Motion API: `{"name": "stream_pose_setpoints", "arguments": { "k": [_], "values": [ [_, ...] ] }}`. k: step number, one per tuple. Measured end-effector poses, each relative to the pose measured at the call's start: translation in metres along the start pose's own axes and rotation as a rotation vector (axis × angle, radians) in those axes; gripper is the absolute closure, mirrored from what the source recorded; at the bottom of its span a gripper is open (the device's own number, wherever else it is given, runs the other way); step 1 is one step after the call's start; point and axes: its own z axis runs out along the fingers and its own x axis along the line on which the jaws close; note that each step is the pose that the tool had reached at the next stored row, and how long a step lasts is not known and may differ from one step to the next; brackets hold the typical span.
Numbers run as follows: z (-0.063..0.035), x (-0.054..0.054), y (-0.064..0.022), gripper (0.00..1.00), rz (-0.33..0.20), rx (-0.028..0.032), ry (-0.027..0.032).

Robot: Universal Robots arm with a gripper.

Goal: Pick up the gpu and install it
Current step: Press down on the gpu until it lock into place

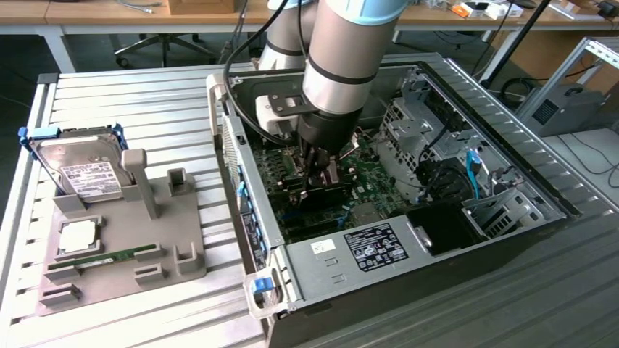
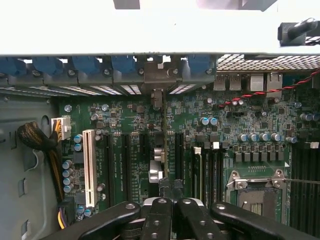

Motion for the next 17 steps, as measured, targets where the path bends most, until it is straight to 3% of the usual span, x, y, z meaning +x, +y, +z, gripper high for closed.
{"name": "stream_pose_setpoints", "arguments": {
  "k": [7,17],
  "values": [
    [0.0000,0.0000,0.0000,0.89,0.000,0.0000,-0.0001],
    [-0.0099,-0.0004,-0.0010,0.89,0.000,0.0001,0.0000]
  ]
}}
